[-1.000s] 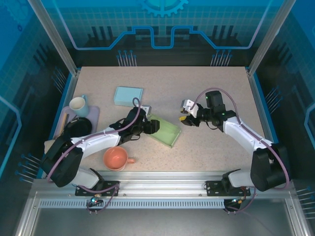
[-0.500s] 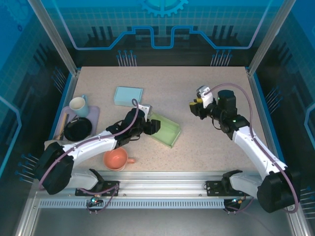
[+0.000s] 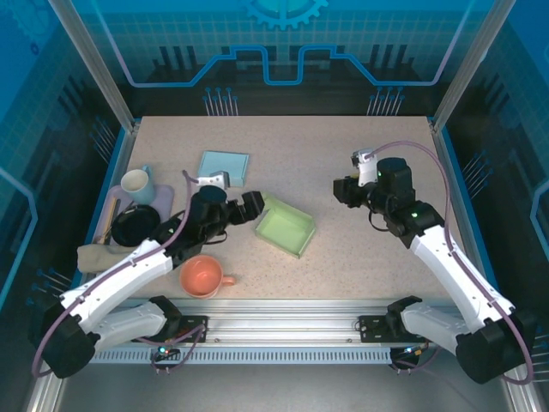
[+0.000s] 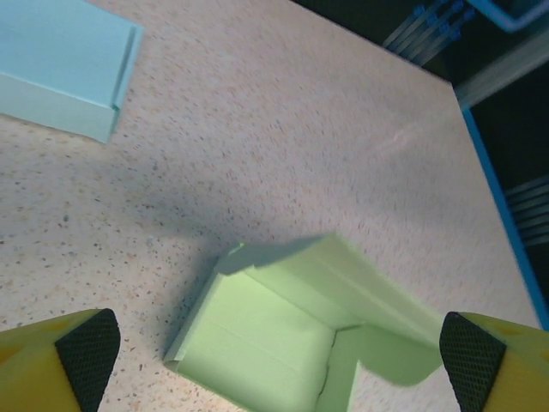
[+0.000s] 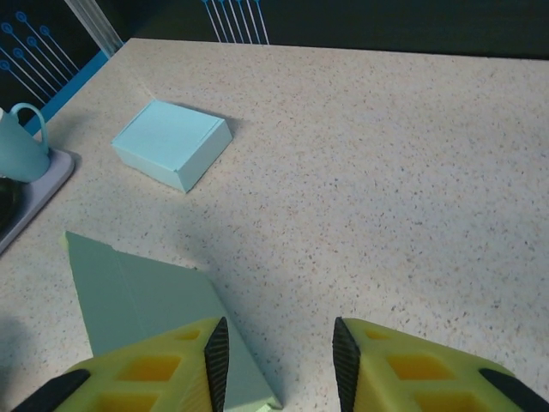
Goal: Fold the paper box
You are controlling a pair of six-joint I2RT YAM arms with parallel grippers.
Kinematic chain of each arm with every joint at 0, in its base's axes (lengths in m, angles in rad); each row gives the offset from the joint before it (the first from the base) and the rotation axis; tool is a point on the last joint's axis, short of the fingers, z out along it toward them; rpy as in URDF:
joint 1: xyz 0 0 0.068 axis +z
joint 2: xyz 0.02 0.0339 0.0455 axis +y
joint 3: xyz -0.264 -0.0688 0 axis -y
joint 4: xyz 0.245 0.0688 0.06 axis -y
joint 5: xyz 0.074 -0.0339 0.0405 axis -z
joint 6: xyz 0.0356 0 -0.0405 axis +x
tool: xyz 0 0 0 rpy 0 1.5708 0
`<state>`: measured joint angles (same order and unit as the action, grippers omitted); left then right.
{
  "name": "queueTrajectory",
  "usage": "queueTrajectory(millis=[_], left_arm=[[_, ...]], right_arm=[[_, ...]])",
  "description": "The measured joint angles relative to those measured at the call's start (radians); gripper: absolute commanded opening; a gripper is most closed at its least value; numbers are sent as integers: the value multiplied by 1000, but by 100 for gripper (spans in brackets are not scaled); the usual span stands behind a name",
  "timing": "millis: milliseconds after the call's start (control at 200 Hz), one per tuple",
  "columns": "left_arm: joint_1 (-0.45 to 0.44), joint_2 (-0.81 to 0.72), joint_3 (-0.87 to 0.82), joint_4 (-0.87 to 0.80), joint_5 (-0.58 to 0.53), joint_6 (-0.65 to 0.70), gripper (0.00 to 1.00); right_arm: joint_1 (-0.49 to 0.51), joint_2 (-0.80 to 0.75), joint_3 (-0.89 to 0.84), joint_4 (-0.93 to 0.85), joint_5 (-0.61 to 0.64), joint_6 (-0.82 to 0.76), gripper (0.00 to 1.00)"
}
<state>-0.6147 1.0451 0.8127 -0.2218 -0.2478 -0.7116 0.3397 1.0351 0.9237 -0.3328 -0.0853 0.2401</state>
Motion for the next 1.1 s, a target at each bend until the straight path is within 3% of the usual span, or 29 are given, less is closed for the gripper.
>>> queueTrajectory(millis=[245,570,1100], left_arm=[[70,215,277,-117,25,-119,97],[84,512,389,-143,124,-155,92],[58,593,394,-76,288,-225,89]], right_arm=[[67,-101,-198,2,-24,57,36],[119,73,-295,61,-27,111,36],[146,250,-285,243,-161,89,36]])
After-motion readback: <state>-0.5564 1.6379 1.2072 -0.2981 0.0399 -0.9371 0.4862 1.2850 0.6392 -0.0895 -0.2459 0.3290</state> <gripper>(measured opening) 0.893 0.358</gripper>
